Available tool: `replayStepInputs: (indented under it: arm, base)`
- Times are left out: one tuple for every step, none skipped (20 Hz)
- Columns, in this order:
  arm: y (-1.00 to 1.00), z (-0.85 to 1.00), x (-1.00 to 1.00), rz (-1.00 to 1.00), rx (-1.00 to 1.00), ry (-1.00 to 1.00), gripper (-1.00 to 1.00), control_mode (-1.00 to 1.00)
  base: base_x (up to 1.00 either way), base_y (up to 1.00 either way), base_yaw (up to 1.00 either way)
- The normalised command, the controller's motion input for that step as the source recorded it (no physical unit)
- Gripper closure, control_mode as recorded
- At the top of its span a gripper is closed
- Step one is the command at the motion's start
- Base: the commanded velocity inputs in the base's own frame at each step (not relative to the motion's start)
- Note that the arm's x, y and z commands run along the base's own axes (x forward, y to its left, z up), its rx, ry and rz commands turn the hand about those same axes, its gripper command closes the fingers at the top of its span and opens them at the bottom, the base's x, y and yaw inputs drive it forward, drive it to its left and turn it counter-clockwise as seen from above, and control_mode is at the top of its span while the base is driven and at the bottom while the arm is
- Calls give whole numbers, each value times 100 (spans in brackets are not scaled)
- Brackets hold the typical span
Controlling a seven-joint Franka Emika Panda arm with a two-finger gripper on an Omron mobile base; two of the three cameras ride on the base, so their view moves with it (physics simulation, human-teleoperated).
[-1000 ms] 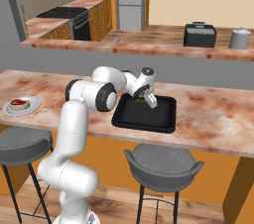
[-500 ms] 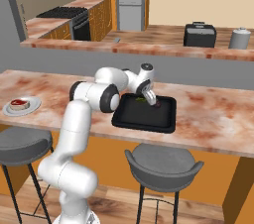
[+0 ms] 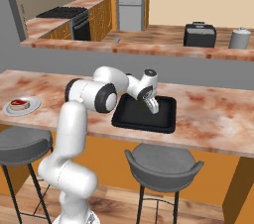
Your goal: Create a steak meal by picking up the steak and asparagus from the tray and placing them on the plate. Leave the cherry on the tray.
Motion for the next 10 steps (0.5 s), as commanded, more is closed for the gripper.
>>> replayStepInputs:
  arm:
    - [-15, -26, -51, -6, 0, 0, -100, -100]
    - [-11, -26, -31, -6, 0, 0, -100, -100]
    - [-8, -28, -1, -6, 0, 0, -100, -100]
    - [-5, -23, 0, -7, 0, 0, -100, -100]
    - [-2, -17, 11, -7, 0, 0, -100, -100]
    - [-1, -10, 23, -7, 0, 0, -100, -100]
    - [-1, 0, 32, -7, 0, 0, -100, -100]
    - [0, 0, 33, -6, 0, 0, -100, -100]
    - [0, 0, 31, -5, 0, 0, -100, -100]
    - [0, 0, 34, -5, 0, 0, -100, -100]
  base:
    - [0, 0, 0]
    - [0, 0, 0]
    - [0, 0, 0]
    - [0, 0, 0]
    - [0, 0, 0]
    - [0, 0, 0]
    - [0, 0, 0]
    - [0, 0, 0]
    - [0, 0, 0]
    - [0, 0, 0]
